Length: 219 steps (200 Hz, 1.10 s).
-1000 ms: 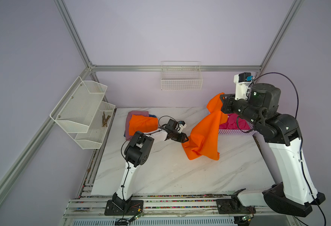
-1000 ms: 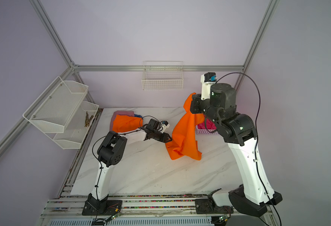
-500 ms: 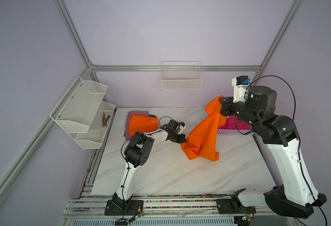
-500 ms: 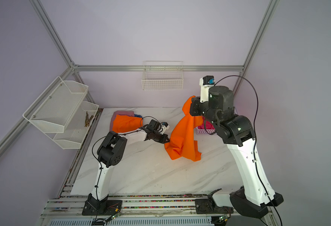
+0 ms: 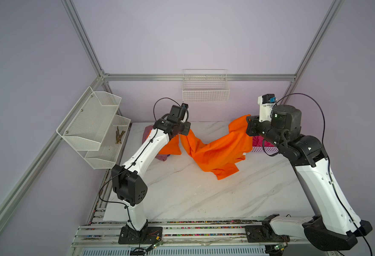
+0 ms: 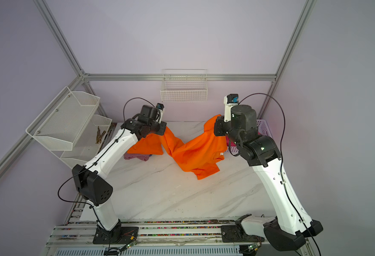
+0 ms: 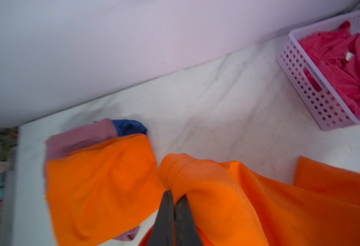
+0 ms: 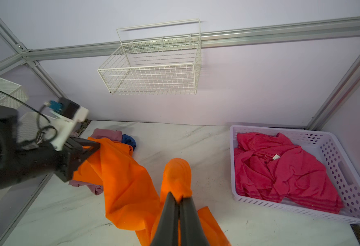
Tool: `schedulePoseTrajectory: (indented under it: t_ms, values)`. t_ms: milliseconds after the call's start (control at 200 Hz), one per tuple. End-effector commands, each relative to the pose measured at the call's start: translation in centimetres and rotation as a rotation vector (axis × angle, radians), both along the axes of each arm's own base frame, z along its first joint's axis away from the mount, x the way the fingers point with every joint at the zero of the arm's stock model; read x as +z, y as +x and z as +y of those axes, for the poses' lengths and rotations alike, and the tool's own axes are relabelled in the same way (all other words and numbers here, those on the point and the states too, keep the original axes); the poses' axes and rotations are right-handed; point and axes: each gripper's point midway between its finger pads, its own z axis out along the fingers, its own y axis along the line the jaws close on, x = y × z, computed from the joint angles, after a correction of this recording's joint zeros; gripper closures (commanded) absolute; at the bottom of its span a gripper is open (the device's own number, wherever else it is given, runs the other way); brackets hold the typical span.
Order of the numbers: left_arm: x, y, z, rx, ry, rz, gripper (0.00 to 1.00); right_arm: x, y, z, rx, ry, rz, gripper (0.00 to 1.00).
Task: Fold and stack t-shirts
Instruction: Flatten out the T-shirt at the center of the board.
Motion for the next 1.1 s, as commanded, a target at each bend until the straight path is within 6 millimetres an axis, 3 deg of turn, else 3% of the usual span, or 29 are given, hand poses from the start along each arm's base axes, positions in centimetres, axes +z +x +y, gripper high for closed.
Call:
schedulePoseTrajectory:
  t_ms: [0, 160, 290, 420, 530, 585, 690, 855, 935, 945, 1090]
  values:
    - [4.1, -2.3, 3.3, 0.07, 0.133, -0.043, 1.0, 3.4, 0.7, -0.4, -0.021, 0.009, -0.109, 1.0]
    - [6.8, -4.3, 4.3, 0.088, 0.122, -0.092, 1.0, 5.7, 1.3, -0.7, -0.038, 0.017, -0.155, 1.0]
    - [8.6, -6.6, 5.2, 0.093, 0.111, -0.118, 1.0, 5.4, 1.8, -1.1, -0.045, 0.007, -0.136, 1.0]
    - [11.3, -8.6, 8.6, 0.207, 0.178, -0.196, 1.0, 4.2, 1.9, -1.1, -0.047, 0.003, -0.107, 1.0]
    - [12.2, -9.7, 12.3, 0.337, 0.297, -0.227, 1.0, 4.6, 2.0, -1.7, -0.068, -0.01, -0.119, 1.0]
    - [12.4, -10.3, 13.0, 0.361, 0.281, -0.227, 1.0, 5.1, 1.9, -1.8, -0.062, -0.002, -0.127, 1.0]
    - [11.0, -11.1, 12.3, 0.328, 0.215, -0.172, 1.0, 4.8, 1.6, -1.6, -0.048, 0.017, -0.109, 1.0]
    - [5.9, -12.6, 10.4, 0.269, 0.138, 0.008, 1.0, 2.3, 0.2, -1.8, -0.04, 0.029, -0.041, 1.0]
    - [4.8, -13.5, 10.1, 0.295, 0.067, 0.033, 1.0, 1.3, -1.1, -2.6, -0.059, 0.031, -0.027, 1.0]
    - [5.4, -14.1, 10.5, 0.302, 0.049, 0.017, 1.0, 1.1, -1.2, -2.7, -0.063, 0.031, -0.021, 1.0]
    - [4.4, -16.5, 10.2, 0.292, -0.064, 0.059, 1.0, 0.8, -3.9, -3.7, -0.077, 0.066, 0.001, 1.0]
